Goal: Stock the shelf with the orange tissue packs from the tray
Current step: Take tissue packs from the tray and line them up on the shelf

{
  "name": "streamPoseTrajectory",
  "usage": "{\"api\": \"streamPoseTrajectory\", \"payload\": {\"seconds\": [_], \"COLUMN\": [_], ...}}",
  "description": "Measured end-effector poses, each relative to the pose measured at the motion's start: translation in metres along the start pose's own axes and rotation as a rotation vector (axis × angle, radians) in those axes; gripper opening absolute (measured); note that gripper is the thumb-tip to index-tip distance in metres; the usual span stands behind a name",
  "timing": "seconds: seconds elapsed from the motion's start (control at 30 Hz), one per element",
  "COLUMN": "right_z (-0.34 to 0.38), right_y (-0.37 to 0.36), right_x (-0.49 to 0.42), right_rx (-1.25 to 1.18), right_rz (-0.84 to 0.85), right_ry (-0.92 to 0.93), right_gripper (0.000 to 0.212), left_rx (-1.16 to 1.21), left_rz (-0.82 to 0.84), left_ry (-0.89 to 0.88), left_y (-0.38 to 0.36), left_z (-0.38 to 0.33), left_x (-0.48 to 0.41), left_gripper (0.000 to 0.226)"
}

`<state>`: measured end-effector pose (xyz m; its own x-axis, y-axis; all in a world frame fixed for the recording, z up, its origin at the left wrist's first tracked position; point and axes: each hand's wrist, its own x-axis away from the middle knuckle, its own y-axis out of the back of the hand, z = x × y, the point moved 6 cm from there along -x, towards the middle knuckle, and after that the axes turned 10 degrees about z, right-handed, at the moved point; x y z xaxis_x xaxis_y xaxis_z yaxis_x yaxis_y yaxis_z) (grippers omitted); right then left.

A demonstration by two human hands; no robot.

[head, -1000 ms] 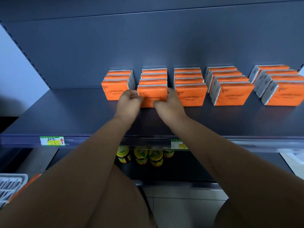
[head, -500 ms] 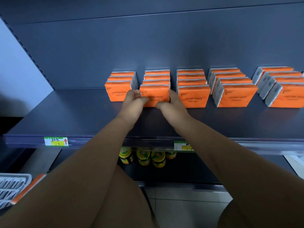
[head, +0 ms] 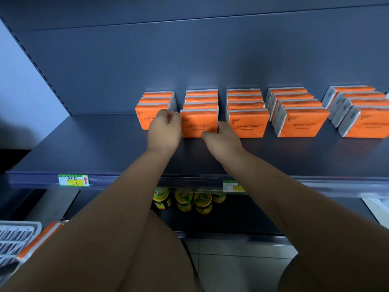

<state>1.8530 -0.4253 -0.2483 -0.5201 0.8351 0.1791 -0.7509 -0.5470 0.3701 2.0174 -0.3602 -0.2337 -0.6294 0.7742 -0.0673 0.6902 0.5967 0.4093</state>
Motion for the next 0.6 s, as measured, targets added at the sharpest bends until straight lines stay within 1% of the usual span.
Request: {"api": "streamPoseTrajectory", "payload": {"seconds": [0.07,0.13,0.17,0.2,0.23,0.33,0.43,0.5,0.6], "right_z": [0.001,0.006,0.01,0.014,0.019,0.034,0.057,0.077,0.102], "right_y": [-0.002,-0.006,-0.009,-0.011,-0.013,-0.021,-0.034,-0.053,-0.095], "right_x": [0.005,0.013,0.017,0.021,0.026,0.044,0.066,0.086,0.127], "right_rx": [0.003,0.017,0.026,0.041,0.059,0.099,0.275,0.416,0.524], "right_rz": [0.011,0.022,0.024,0.022,0.016,0.008,0.076,0.155,0.265], "right_ry": [-0.038,-0.035,-0.016,0.017,0.052,0.171,0.311,0.446,0.625], "right_gripper": [0.024,0.015,0.015,0.024,0.03,0.036,0.045,0.05,0.059], "left_rx": [-0.116,-0.255,-0.312,-0.352,-0.379,-0.486,-0.686,-0.749,-0.826], "left_rz": [-0.065,-0.13,-0.149,-0.156,-0.154,-0.098,-0.063,-0.138,-0.288], "left_ry": [-0.014,0.019,0.036,0.038,0.031,0.021,-0.007,0.008,0.024], "left_y": [0.009,0.018,0.022,0.025,0.029,0.046,0.076,0.106,0.153], "left_z": [-0.006,-0.011,-0.013,-0.015,-0.018,-0.023,-0.019,-0.006,0.011], "left_x": [0.003,0.01,0.013,0.017,0.02,0.035,0.064,0.096,0.154], "left_gripper": [0.028,0.037,0.039,0.04,0.041,0.049,0.055,0.061,0.073]}}
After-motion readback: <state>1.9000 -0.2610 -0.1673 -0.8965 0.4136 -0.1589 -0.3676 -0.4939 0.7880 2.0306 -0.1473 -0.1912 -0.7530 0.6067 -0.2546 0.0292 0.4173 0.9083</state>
